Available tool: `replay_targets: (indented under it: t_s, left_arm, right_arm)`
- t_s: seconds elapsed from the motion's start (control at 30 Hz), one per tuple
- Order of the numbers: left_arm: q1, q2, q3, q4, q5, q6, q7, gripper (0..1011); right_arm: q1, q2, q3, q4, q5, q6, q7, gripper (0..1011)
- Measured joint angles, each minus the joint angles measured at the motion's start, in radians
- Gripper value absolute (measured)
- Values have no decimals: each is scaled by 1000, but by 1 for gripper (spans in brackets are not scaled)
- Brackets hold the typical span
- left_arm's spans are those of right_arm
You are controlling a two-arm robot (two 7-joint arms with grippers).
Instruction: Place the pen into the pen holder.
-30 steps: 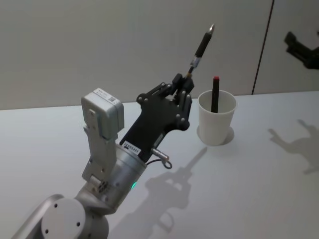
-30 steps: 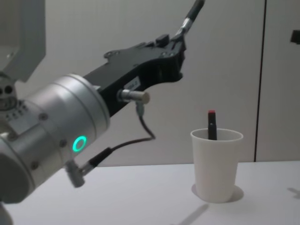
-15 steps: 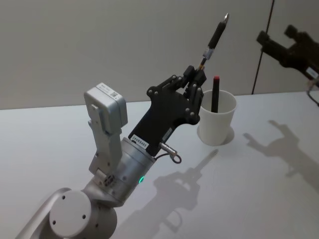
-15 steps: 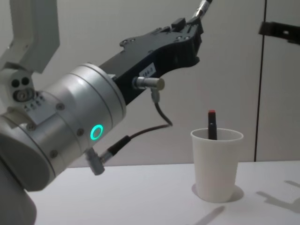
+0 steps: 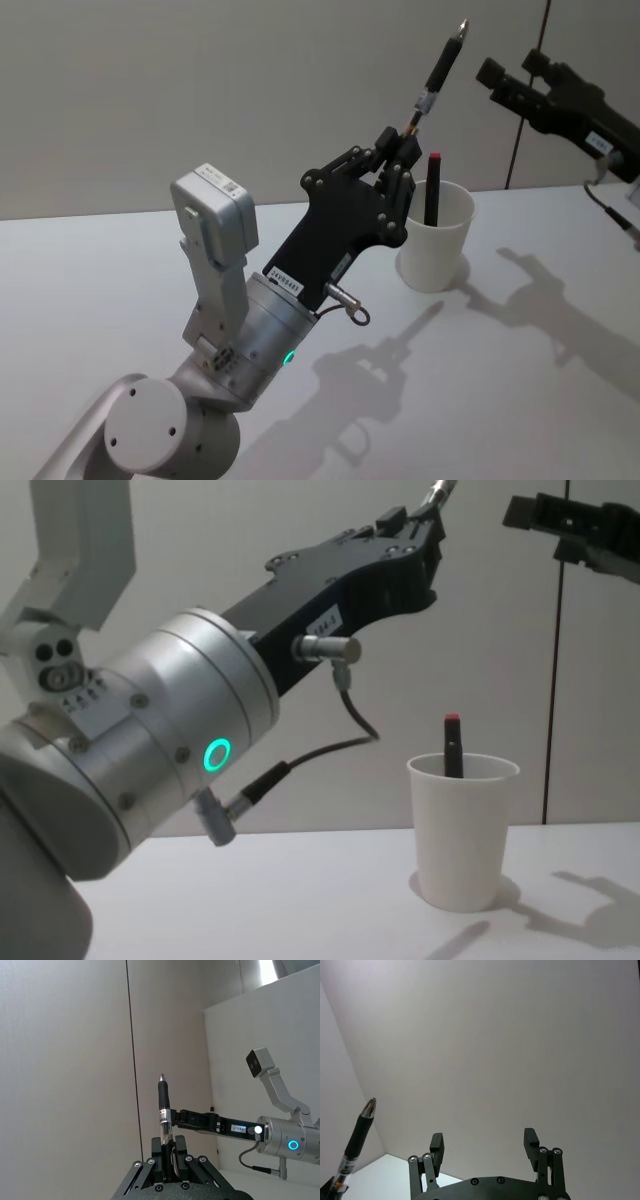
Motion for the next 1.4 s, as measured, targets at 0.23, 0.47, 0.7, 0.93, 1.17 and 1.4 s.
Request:
replay_targets:
  t_s: [0.23,0.47,0.7,0.93,1.17,1.4]
  left_arm:
    - [-2,-2,0,3,-2,-3,-5,156]
    - [-4,-4,0,4,-3,-4,-7,156]
    - [-4,-4,0,5,-4,-5,-9,156]
    - [-5,-5,0,5,-5,-5,-10,156]
    - [-5,-5,0,5,-5,-5,-10,156]
    - [-5,-5,0,5,-5,-5,-11,156]
  right_arm:
    - [-29,23,12,-36,46,29,-4,1001]
    - [-68,69,45,-77,137,87,5,1001]
    - [-99,106,73,-114,267,154,24,1002]
    - [-106,109,76,-137,379,208,34,1002]
    - [-95,80,50,-146,454,246,35,1001]
    - [-76,48,18,-142,492,269,31,1001]
